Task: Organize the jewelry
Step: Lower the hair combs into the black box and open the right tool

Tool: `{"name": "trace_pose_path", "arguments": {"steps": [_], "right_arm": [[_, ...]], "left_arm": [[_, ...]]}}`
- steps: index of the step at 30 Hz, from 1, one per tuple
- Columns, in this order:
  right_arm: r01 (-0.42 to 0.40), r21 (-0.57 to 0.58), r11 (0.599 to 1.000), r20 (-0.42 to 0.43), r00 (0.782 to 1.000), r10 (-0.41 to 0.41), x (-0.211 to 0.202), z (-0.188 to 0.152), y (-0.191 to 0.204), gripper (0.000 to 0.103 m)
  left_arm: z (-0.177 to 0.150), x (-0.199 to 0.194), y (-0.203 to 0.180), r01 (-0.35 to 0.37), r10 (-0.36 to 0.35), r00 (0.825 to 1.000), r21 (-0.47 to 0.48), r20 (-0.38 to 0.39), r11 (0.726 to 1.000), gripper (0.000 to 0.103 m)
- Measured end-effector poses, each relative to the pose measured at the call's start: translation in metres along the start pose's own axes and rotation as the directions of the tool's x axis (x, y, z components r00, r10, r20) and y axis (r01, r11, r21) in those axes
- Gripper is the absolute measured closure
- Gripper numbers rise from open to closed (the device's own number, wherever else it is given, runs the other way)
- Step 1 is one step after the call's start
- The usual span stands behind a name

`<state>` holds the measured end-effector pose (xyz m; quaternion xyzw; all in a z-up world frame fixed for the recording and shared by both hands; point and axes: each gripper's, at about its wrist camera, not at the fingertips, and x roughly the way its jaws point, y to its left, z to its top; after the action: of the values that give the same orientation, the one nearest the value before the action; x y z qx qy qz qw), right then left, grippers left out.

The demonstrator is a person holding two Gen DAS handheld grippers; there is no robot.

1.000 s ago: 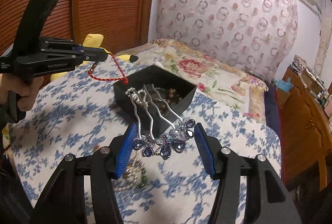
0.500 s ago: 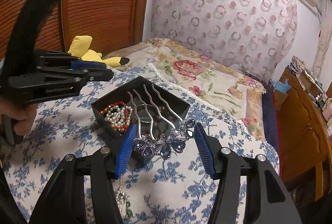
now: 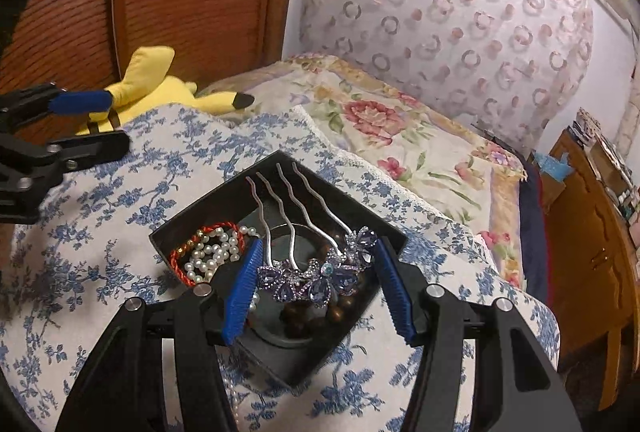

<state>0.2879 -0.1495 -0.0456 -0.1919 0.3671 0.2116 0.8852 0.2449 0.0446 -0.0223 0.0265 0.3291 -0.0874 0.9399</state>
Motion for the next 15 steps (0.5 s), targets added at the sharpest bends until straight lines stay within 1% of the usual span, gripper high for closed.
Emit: {"name": "trace_pose_path", "arguments": {"steps": [2,4,8,15], "right_arm": [[0.004,-0.017,1.0,-0.014,1.0,-0.004,0.007,0.003,0.005,0.044],[-0.014,-0.035,0.999,-0.043,0.999,0.012,0.015,0.007,0.012,0.043],[0.014,-0.049,0.999,-0.07,0.997,-0.018,0.025,0.007,0.021,0.043],[0.013,-0.016,1.0,-0.096,0.995,-0.014,0.036,0.008,0.016,0.043]], "left_arm": [[-0.005,-0.004,0.007,-0.005,0.005,1.0,-0.008,0.001,1.0,0.025],[-0.009,-0.007,0.011,-0.01,0.01,1.0,-0.01,0.008,1.0,0.02],[-0.016,-0.012,0.017,-0.011,0.012,1.0,-0.013,0.009,1.0,0.017],[-0.022,-0.022,0.022,-0.008,0.009,1.0,-0.008,0.023,1.0,0.016]]}}
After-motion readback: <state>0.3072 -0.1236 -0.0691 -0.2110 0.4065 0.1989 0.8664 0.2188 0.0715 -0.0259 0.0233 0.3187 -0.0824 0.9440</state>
